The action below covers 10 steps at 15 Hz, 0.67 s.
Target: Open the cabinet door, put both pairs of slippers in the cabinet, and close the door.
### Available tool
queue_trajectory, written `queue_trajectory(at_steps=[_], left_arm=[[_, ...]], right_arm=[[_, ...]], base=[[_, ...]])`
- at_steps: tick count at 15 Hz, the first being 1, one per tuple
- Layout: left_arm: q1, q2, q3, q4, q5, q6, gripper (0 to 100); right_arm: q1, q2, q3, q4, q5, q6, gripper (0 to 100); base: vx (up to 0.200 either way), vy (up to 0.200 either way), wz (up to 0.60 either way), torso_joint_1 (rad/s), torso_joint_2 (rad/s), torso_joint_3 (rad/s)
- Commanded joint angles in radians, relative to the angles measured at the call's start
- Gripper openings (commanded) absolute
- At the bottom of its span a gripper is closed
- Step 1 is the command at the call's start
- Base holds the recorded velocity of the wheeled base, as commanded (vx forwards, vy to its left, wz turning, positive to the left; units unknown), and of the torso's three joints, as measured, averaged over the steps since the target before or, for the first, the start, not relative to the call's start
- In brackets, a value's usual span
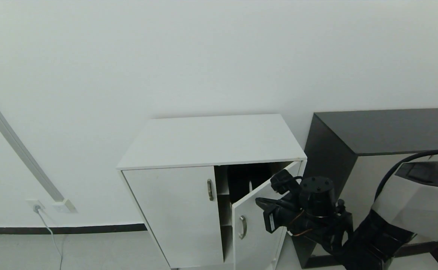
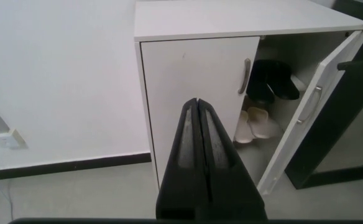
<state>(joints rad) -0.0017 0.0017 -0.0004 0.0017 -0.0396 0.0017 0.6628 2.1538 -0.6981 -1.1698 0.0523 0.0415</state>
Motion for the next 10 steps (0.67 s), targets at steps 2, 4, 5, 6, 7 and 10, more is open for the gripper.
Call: queue_trajectory(at_steps=[2, 4, 5, 6, 7, 10], left_arm=[[0.000, 0.000, -0.001, 0.000, 0.000, 0.000, 0], [0.000, 0.000, -0.001, 0.000, 0.000, 0.000, 0], [0.000, 0.000, -0.001, 0.000, 0.000, 0.000, 0], [0.000, 0.000, 0.000, 0.000, 0.000, 0.000, 0], [0.000, 0.000, -0.001, 0.000, 0.000, 0.000, 0], [0.000, 0.000, -0.001, 0.000, 0.000, 0.000, 0]], right_arm=[[-0.040, 0.078, -0.070, -0.001, 0.000, 0.000, 0], [-0.060, 0.109, -0.107, 0.001, 0.000, 0.000, 0], [-0.069, 0.121, -0.124, 0.001, -0.002, 0.000, 0], [-0.075, 0.127, -0.139, 0.001, 0.000, 0.000, 0], [-0.080, 0.133, -0.155, 0.010, 0.000, 0.000, 0], [-0.095, 0.153, -0.224, 0.058, 0.000, 0.000, 0]], base=[[0.000, 0.000, 0.00, 0.000, 0.00, 0.000], [0.000, 0.000, 0.00, 0.000, 0.00, 0.000], [0.000, 0.000, 0.00, 0.000, 0.00, 0.000], [0.000, 0.000, 0.00, 0.000, 0.00, 0.000], [0.000, 0.000, 0.00, 0.000, 0.00, 0.000], [0.000, 0.000, 0.00, 0.000, 0.00, 0.000]])
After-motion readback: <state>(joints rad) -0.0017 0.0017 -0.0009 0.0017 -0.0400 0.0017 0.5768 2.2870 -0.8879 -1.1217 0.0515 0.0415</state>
